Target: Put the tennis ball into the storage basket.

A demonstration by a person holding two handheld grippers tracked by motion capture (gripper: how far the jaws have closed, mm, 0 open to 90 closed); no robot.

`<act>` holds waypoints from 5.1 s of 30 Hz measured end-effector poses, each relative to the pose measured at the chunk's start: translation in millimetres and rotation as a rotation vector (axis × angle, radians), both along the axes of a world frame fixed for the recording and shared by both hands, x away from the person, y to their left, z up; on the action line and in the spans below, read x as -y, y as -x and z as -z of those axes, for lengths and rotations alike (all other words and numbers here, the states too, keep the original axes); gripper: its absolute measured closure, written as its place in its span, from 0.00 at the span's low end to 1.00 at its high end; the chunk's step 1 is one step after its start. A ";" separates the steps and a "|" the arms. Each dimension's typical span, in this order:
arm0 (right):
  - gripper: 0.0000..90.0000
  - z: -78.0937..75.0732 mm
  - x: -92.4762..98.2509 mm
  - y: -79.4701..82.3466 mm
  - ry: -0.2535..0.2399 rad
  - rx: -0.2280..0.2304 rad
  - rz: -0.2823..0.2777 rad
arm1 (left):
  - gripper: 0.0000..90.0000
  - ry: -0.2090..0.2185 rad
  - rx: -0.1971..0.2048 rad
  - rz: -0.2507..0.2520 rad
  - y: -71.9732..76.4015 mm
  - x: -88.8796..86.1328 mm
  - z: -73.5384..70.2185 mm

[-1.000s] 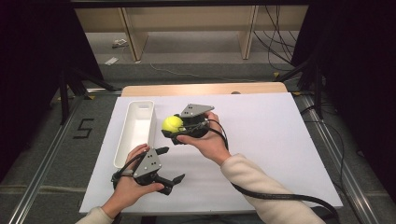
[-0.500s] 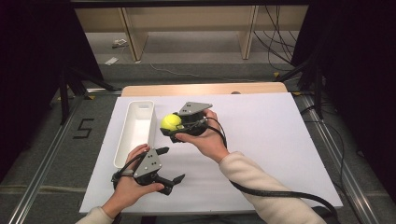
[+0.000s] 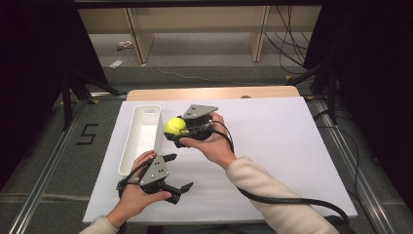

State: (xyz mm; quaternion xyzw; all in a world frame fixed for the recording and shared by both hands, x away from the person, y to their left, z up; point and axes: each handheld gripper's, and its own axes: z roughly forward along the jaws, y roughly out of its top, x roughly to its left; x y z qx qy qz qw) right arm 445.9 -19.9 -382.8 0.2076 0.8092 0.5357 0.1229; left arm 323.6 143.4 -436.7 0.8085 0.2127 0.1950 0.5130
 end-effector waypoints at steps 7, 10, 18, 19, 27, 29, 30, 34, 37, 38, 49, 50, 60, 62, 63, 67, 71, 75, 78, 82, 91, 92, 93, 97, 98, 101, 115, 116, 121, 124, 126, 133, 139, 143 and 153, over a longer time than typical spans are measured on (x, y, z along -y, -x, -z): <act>0.29 0.4 -5.1 1.2 0.005 -0.006 -0.003 | 0.00 0.000 -0.001 0.002 0.2 0.5 -0.1; 0.29 -0.7 -8.3 2.1 0.009 -0.005 -0.008 | 0.00 0.001 -0.002 0.003 0.2 0.9 0.1; 0.29 -3.9 -14.0 2.0 0.004 0.004 -0.015 | 0.00 -0.001 0.002 0.001 0.3 0.2 -0.4; 0.29 -3.9 -14.1 2.1 0.005 0.003 -0.015 | 0.00 0.000 0.002 0.002 0.3 0.1 -0.5; 0.29 -3.8 -12.0 1.0 0.007 0.000 -0.009 | 0.00 0.001 0.000 0.003 0.3 1.1 0.0; 0.29 -4.0 -12.9 0.4 0.007 0.001 -0.009 | 0.00 -0.001 0.000 0.003 0.2 1.0 0.1; 0.29 -3.9 -13.5 -0.1 0.007 0.007 -0.010 | 0.00 -0.001 0.000 0.004 0.3 1.0 0.1; 0.29 -2.8 -16.7 -0.1 0.009 0.002 -0.013 | 0.00 0.002 -0.002 0.003 0.2 0.7 0.0; 0.29 -2.2 -18.7 -0.2 0.011 0.002 -0.016 | 0.00 0.002 -0.002 0.004 0.0 1.1 0.2; 0.29 -2.4 -19.1 -0.1 0.012 0.000 -0.016 | 0.01 -0.001 -0.001 0.004 0.2 1.1 0.1; 0.29 -5.9 -24.1 -1.9 0.006 0.004 -0.016 | 0.01 0.000 0.002 0.002 0.3 0.0 -0.5; 0.29 -5.5 -24.9 -2.1 0.003 0.004 -0.016 | 0.01 -0.001 0.004 0.002 0.1 -0.4 -0.6; 0.29 -5.0 -28.7 -2.5 0.009 0.000 -0.017 | 0.01 0.002 0.004 0.001 0.7 0.0 -0.8; 0.29 -5.0 -29.1 -2.9 0.010 0.001 -0.018 | 0.01 0.000 0.004 0.001 0.5 -0.2 -0.7; 0.29 -4.8 -29.1 -3.4 0.010 0.003 -0.018 | 0.01 0.000 0.004 0.001 0.5 -0.2 -0.7; 0.29 -4.1 -30.0 -4.1 0.011 0.001 -0.018 | 0.01 0.001 0.004 0.001 0.5 -0.2 -0.8; 0.29 -3.8 -31.1 -4.7 0.011 0.000 -0.017 | 0.01 0.001 0.005 0.001 0.5 -0.2 -0.8; 0.29 -4.1 -32.1 -4.7 0.010 0.004 -0.015 | 0.01 0.000 0.004 0.001 0.6 -0.1 -0.6; 0.29 -4.5 -32.7 -5.1 0.014 0.004 -0.016 | 0.01 0.000 0.004 0.001 0.6 -0.2 -0.7; 0.29 -4.8 -33.6 -5.9 0.011 0.004 -0.015 | 0.01 0.000 0.004 0.001 0.6 0.0 -0.7; 0.29 -4.4 -36.3 -7.1 0.016 0.002 -0.018 | 0.01 -0.002 0.003 0.003 0.8 0.3 -0.4; 0.29 -4.6 -36.9 -7.2 0.017 0.004 -0.018 | 0.01 -0.002 0.003 0.003 0.8 0.4 -0.4; 0.29 -4.9 -37.2 -7.5 0.018 0.007 -0.020 | 0.01 -0.001 0.003 0.003 0.9 0.4 -0.5; 0.29 -6.1 -39.3 -7.9 0.020 0.005 -0.022 | 0.01 -0.001 0.003 0.002 0.8 0.4 -0.5; 0.29 -6.2 -39.4 -8.0 0.022 0.006 -0.023 | 0.01 -0.002 0.004 0.003 0.9 0.4 -0.5; 0.29 -6.5 -40.3 -8.2 0.022 0.004 -0.023 | 0.01 -0.002 0.004 0.003 0.9 0.4 -0.5; 0.29 -8.0 -43.6 -9.8 0.023 0.008 -0.023 | 0.01 -0.004 0.004 0.005 1.0 0.8 -0.3; 0.29 -8.4 -43.9 -9.7 0.023 0.006 -0.025 | 0.01 -0.005 0.004 0.005 1.0 0.7 -0.4; 0.29 -9.1 -46.7 -10.0 0.024 0.008 -0.030 | 0.01 -0.005 0.005 0.007 1.2 0.9 -0.3; 0.29 -9.7 -48.5 -10.2 0.024 0.005 -0.032 | 0.01 -0.004 0.005 0.006 1.1 0.9 -0.5; 0.29 -9.6 -50.0 -10.3 0.020 0.004 -0.031 | 0.01 -0.004 0.004 0.007 1.2 0.8 -0.4; 0.29 -10.5 -53.7 -10.9 0.025 0.009 -0.040 | 0.01 -0.004 0.005 0.008 1.3 1.0 -0.4; 0.29 -12.6 -56.1 -11.6 0.030 0.009 -0.045 | 0.01 -0.005 0.006 0.009 1.5 1.2 -0.5; 0.29 -12.7 -58.5 -12.0 0.029 0.008 -0.048 | 0.01 -0.005 0.006 0.010 1.4 1.2 -0.5; 0.29 -12.6 -63.8 -12.9 0.036 0.009 -0.058 | 0.01 -0.006 0.006 0.011 1.6 1.3 -0.5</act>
